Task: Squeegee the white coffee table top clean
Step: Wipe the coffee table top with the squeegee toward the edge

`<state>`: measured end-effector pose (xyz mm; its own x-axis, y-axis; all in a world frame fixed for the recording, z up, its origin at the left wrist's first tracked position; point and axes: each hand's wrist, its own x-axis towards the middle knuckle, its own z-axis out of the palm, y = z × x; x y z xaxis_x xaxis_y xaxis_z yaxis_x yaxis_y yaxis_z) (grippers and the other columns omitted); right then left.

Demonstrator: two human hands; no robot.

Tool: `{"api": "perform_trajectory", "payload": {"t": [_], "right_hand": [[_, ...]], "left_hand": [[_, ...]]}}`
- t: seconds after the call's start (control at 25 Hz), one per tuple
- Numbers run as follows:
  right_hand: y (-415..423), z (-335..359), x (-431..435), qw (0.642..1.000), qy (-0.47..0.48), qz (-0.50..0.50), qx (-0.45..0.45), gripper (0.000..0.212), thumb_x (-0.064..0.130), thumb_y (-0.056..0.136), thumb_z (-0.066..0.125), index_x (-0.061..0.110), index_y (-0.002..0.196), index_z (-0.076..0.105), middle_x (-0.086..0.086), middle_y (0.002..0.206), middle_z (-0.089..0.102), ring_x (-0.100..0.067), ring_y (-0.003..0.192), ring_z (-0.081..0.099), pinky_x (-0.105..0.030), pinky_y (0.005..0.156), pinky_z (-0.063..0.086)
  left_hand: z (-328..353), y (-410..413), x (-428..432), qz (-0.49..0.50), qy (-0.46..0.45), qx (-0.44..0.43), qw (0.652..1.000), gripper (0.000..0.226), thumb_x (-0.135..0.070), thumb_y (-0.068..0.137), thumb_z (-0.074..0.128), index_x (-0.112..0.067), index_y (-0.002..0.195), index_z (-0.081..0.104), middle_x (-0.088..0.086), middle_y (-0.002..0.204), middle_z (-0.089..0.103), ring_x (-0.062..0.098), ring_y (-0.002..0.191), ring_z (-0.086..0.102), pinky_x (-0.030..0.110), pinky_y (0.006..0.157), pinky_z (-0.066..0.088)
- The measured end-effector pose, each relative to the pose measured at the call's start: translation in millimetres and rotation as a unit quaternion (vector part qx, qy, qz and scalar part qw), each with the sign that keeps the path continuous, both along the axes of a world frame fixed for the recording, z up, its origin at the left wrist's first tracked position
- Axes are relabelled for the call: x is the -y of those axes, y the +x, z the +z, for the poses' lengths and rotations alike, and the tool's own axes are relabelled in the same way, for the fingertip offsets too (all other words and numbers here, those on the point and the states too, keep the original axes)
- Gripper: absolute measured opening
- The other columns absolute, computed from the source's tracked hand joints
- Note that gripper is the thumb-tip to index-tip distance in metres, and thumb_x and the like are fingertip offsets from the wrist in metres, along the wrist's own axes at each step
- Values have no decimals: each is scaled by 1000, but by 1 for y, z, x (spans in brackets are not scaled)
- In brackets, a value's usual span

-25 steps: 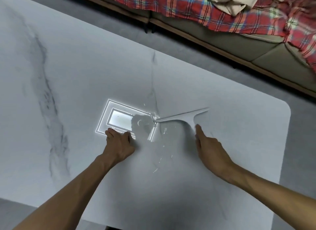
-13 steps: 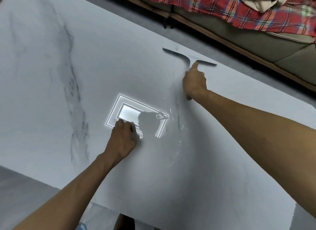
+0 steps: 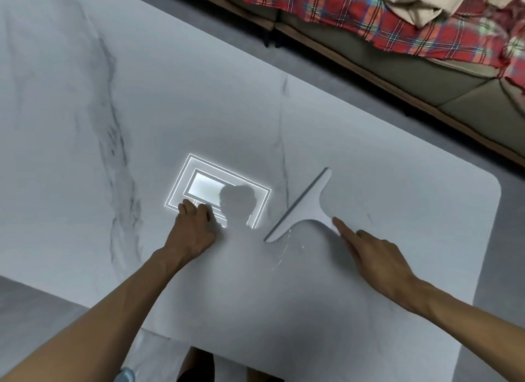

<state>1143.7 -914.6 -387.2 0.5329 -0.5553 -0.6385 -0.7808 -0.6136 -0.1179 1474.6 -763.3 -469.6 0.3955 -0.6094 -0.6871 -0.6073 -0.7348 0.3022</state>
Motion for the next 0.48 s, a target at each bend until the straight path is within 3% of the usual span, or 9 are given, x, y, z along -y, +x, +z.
{"api": "perform_trajectory", "payload": {"t": [0.12, 0.2, 0.28, 0.4, 0.48], "right_hand": [[8, 11, 18, 995, -15, -66, 67, 52, 32, 102, 30, 38, 152, 16, -5, 97, 65, -28, 83, 63, -36, 75, 51], [50, 6, 52, 981, -50, -144, 124, 48, 33, 103, 31, 29, 150, 25, -18, 112, 66, -41, 100, 62, -42, 85, 49], [109, -9, 87, 962, -74, -229, 131, 45, 25, 102, 33, 21, 147, 29, -22, 116, 63, -46, 106, 57, -44, 85, 46], [199, -31, 124, 924, -69, -356, 120, 55, 11, 95, 36, 19, 148, 23, -19, 121, 58, -44, 109, 55, -50, 85, 51], [241, -43, 123, 921, -52, -368, 115, 60, 9, 93, 37, 16, 150, 18, -20, 126, 56, -42, 112, 55, -50, 90, 51]], "left_hand": [[6, -5, -3, -53, -18, 37, 998, 34, -5, 81, 55, 1, 114, 52, 20, 123, 45, 36, 115, 46, 43, 93, 45], [7, -8, -10, -88, -33, 59, 994, 35, -1, 79, 51, 3, 114, 52, 20, 116, 49, 34, 107, 45, 42, 89, 43], [6, -10, -20, -92, -21, 73, 993, 41, -2, 81, 48, 2, 122, 48, 22, 122, 47, 37, 113, 43, 39, 93, 40], [4, -13, -32, -85, -3, 110, 990, 35, -6, 84, 45, -1, 119, 48, 22, 123, 46, 38, 113, 45, 37, 96, 37], [5, -13, -35, -63, -14, 123, 990, 29, -4, 83, 45, 0, 111, 51, 21, 115, 48, 37, 103, 47, 36, 90, 38]]}}
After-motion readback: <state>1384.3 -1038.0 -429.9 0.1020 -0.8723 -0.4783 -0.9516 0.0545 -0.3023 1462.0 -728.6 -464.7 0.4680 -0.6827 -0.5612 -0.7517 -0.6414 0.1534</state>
